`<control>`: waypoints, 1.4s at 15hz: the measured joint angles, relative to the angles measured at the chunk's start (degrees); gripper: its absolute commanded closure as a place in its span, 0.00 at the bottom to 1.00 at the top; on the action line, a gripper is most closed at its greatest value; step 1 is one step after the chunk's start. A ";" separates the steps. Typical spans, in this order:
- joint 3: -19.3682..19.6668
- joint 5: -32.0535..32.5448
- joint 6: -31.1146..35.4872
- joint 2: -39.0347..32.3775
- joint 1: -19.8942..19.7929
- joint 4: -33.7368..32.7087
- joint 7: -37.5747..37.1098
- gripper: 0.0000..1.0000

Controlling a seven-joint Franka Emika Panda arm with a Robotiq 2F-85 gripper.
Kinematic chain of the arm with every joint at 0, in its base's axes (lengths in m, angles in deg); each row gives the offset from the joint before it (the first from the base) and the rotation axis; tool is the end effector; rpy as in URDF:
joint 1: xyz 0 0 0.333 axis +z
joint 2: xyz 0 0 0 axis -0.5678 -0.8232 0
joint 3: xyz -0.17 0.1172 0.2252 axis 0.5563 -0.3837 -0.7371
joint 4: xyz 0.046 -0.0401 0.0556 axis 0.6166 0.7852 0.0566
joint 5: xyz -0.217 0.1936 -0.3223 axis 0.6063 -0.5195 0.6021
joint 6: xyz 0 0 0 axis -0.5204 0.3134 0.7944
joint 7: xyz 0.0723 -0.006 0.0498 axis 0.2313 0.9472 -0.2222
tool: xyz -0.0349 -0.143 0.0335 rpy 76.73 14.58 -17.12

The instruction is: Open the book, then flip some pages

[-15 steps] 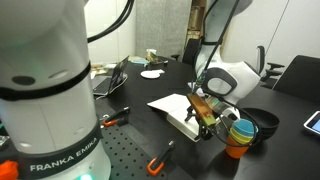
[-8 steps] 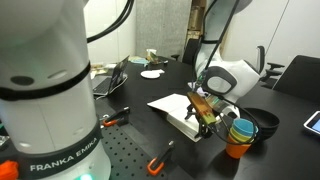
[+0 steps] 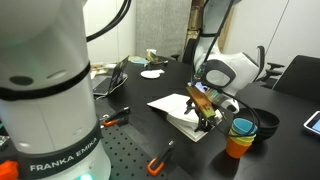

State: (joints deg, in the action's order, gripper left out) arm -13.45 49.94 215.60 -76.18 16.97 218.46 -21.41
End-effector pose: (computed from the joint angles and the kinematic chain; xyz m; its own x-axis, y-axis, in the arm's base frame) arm 0.4583 -0.0636 -0.0211 0.9473 -0.2723 -0.1689 -0.3144 -0.8917 -0.3256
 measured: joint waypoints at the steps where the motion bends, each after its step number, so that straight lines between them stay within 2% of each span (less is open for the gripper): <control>1: -0.12 0.00 0.05 0.62 0.00 0.42 0.00 0.00; 10: -3.33 -0.26 0.92 6.32 0.03 4.84 0.02 0.00; 18: -4.07 -1.42 0.95 6.60 -0.06 5.48 0.68 0.00; 19: -4.06 -1.67 0.99 6.50 -0.17 5.45 0.74 0.25; 20: -4.04 -1.85 1.03 6.37 -0.31 5.38 0.76 0.27; 21: -4.01 -1.92 1.07 6.22 -0.46 5.29 0.77 0.34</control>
State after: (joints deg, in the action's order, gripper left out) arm -17.46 48.03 216.67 -69.96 16.52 223.75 -20.63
